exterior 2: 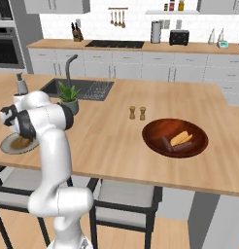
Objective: Place one bun and one sausage from the bowl on each plate.
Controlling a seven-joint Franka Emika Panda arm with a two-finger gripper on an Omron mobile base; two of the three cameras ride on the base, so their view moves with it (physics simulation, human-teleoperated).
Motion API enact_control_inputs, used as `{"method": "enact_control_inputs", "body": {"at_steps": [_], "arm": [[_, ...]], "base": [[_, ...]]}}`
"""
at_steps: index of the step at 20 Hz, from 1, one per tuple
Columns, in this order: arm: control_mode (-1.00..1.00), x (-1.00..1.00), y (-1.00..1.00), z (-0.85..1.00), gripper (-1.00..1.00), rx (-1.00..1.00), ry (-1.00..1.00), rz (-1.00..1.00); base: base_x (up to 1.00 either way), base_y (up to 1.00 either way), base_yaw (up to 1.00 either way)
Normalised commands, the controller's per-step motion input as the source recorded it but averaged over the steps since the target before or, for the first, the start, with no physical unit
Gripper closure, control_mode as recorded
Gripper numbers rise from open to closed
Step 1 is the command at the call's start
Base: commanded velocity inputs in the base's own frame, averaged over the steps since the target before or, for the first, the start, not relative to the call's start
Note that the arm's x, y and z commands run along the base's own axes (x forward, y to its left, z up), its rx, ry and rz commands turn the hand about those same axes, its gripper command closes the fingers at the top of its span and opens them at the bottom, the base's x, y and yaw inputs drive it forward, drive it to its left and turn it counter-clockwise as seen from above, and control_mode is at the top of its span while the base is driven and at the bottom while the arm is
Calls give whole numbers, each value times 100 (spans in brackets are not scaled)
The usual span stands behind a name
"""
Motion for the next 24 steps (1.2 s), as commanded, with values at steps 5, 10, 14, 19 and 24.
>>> {"method": "enact_control_inputs", "body": {"at_steps": [5, 10, 14, 19, 24], "arm": [[-100, 0, 0, 0, -100, 0, 0, 0], [-100, -1, -4, 15, -100, 0, 0, 0], [-100, -32, -81, 35, -100, 0, 0, 0], [-100, -22, -100, 29, -100, 0, 3, -3], [-100, -6, -100, 26, -100, 1, 6, -5]], "base": [[0, 0, 0], [0, 0, 0], [0, 0, 0], [0, 0, 0], [0, 0, 0]]}}
